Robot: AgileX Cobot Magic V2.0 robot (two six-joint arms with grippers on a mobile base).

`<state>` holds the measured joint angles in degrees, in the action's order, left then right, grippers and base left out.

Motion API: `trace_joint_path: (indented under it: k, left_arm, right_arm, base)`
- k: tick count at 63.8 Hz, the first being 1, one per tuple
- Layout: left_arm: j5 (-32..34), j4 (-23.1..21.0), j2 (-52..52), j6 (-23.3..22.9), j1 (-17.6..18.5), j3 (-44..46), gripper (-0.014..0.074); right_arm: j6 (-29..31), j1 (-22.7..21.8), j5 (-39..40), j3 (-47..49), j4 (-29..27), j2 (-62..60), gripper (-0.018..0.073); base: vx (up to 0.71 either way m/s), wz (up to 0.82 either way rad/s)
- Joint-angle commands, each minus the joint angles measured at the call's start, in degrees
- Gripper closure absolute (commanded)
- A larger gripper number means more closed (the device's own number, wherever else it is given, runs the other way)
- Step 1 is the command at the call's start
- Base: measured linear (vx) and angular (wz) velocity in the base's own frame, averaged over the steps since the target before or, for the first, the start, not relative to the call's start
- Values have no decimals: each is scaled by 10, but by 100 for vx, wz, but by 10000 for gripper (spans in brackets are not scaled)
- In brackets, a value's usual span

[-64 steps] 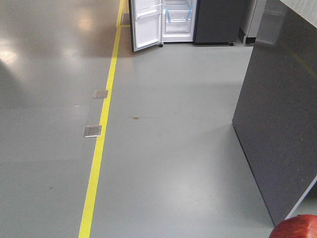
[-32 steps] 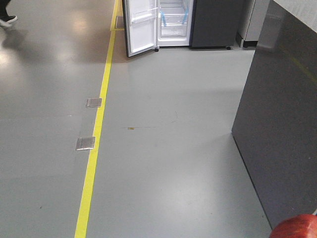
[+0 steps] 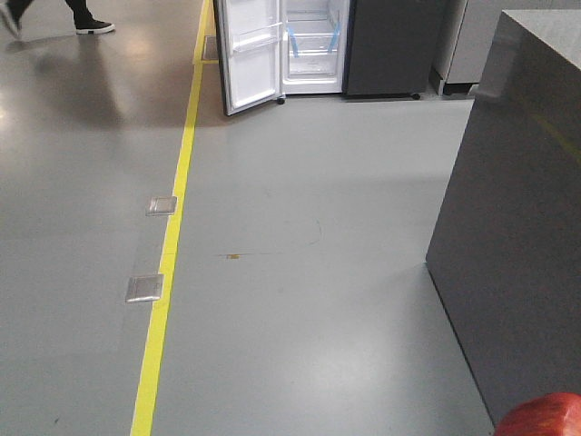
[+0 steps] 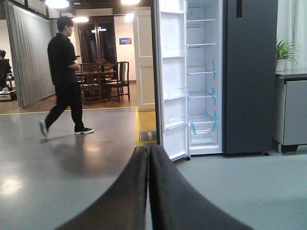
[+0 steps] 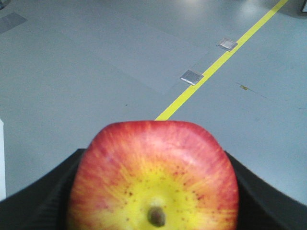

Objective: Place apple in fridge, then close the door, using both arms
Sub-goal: 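Drive toward the open refrigerator carrying the apple in the right gripper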

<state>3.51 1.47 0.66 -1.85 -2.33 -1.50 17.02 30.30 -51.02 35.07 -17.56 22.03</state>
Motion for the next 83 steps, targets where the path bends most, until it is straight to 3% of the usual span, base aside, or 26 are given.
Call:
trace_joint_path:
  k: [1,83]
  left_arm:
    - [39,-1,9,-6,1,-12,603]
    - [39,-1,9,-6,1,-12,603]
  right_arm:
    - [5,0,41,16,-10,4,172]
    - [5,0,41,16,-10,4,172]
  base:
    - [25,-2]
    - [24,4]
